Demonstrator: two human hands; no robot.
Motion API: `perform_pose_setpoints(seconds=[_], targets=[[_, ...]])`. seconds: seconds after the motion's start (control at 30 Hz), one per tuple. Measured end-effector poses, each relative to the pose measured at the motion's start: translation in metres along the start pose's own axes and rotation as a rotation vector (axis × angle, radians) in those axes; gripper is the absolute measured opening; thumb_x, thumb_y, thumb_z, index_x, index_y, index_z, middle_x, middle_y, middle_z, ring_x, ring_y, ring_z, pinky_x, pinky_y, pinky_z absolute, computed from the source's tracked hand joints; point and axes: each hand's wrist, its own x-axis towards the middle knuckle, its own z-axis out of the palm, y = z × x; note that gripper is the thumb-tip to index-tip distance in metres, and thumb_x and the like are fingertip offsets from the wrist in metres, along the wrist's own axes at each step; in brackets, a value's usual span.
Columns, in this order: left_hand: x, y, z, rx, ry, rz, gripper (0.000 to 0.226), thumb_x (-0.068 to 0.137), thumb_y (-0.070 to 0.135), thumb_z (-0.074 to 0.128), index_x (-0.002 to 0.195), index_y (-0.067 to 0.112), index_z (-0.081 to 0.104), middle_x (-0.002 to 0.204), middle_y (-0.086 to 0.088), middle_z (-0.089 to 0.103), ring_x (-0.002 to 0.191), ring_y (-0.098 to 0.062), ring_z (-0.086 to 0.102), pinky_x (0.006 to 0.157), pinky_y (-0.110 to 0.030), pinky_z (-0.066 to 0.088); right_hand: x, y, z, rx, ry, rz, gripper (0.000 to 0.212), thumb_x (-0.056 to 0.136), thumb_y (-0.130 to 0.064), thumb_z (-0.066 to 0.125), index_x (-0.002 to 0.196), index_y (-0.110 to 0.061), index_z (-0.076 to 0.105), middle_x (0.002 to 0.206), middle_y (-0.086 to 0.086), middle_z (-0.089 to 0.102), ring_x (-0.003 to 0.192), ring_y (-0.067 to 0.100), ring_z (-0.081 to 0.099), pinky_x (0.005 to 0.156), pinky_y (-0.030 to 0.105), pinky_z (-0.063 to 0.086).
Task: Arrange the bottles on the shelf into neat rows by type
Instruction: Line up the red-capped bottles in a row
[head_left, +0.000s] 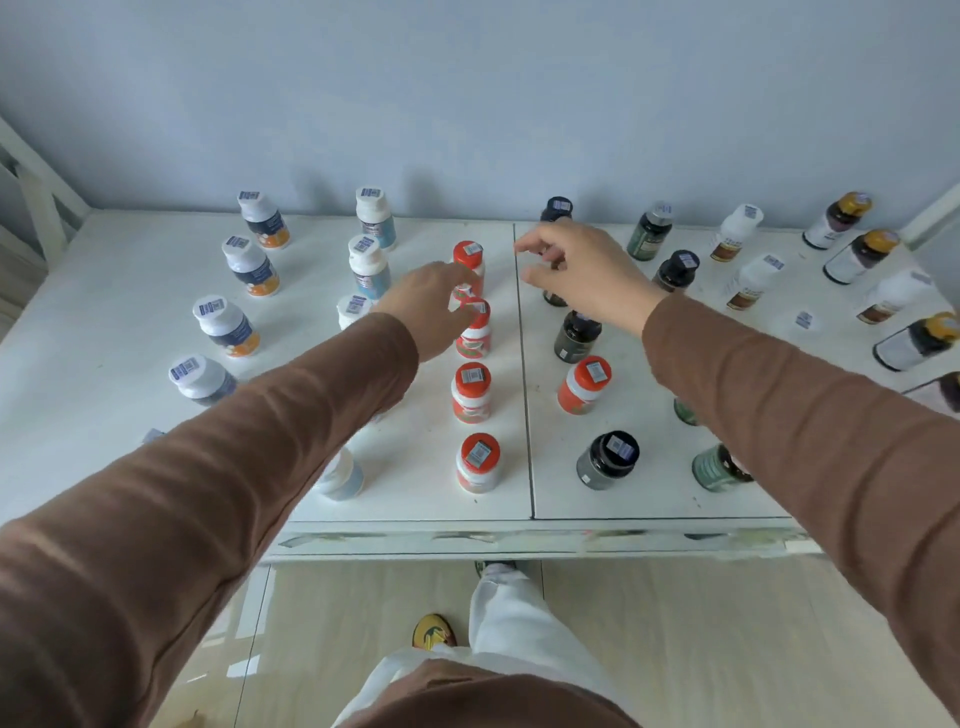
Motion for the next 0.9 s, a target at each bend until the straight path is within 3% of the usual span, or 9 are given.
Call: perform_pose_setpoints(seconds=[0.13, 0.3, 0.47, 0.6, 0.77, 0.9], targets=[[-0.027, 0.029, -0.004, 0.025, 0.038, 0.074, 0.039, 0.09, 0.032, 0.056, 0.128, 0.024, 0.054, 0.128, -0.002, 0.058, 0.116, -0.024, 0.054, 0.097, -0.034, 0.042, -0.039, 0.001, -0.01, 0.04, 0.067, -0.033, 0.023, 0.089, -0.026, 0.064, 0.112, -0.022, 0.068, 0.108, -0.003, 0.063, 0.099, 0.015, 0.059, 0.088, 0.041, 0.049], [-0.077, 0.077, 0.019, -0.009, 0.034, 0.2, 0.035, 0.091, 0.029, 0.054, 0.125, 0.022, 0.055, 0.12, 0.0, 0.06, 0.108, -0.021, 0.056, 0.089, -0.031, 0.043, -0.118, 0.019, -0.018, 0.092, 0.108, -0.025, 0.019, 0.092, -0.024, 0.062, 0.11, -0.021, 0.069, 0.105, -0.004, 0.064, 0.099, 0.014, 0.059, 0.088, 0.038, 0.049], [-0.114, 0.092, 0.069, -0.011, -0.023, 0.172, 0.031, 0.089, 0.027, 0.056, 0.119, 0.018, 0.058, 0.114, -0.003, 0.061, 0.103, -0.024, 0.057, 0.087, -0.031, 0.041, -0.175, 0.05, -0.004, 0.121, 0.155, -0.014, 0.011, 0.095, -0.022, 0.058, 0.102, -0.018, 0.065, 0.098, -0.006, 0.064, 0.089, 0.008, 0.058, 0.081, 0.029, 0.049], [-0.138, 0.088, 0.119, 0.051, -0.067, 0.063, 0.034, 0.088, 0.03, 0.058, 0.119, 0.016, 0.057, 0.114, -0.007, 0.06, 0.106, -0.028, 0.055, 0.092, -0.037, 0.043, -0.217, 0.083, 0.027, 0.121, 0.159, 0.024, 0.006, 0.094, -0.017, 0.056, 0.098, -0.015, 0.06, 0.093, -0.003, 0.062, 0.086, 0.013, 0.058, 0.079, 0.036, 0.049], [-0.155, 0.076, 0.176, 0.201, -0.051, 0.011, 0.056, 0.082, 0.036, 0.065, 0.131, 0.012, 0.049, 0.128, -0.009, 0.052, 0.118, -0.031, 0.044, 0.103, -0.039, 0.037, -0.258, 0.113, 0.073, -0.056, 0.023, -0.045, 0.028, 0.089, -0.02, 0.065, 0.114, -0.01, 0.059, 0.112, 0.007, 0.057, 0.106, 0.027, 0.053, 0.09, 0.041, 0.045], [-0.16, 0.071, 0.207, 0.261, 0.043, -0.016, 0.077, 0.074, 0.05, 0.067, 0.137, 0.015, 0.042, 0.137, -0.006, 0.045, 0.124, -0.031, 0.04, 0.106, -0.041, 0.037, -0.269, 0.123, 0.094, -0.196, 0.027, -0.088, 0.05, 0.082, -0.02, 0.073, 0.126, -0.005, 0.053, 0.126, 0.012, 0.052, 0.113, 0.032, 0.047, 0.099, 0.039, 0.041]])
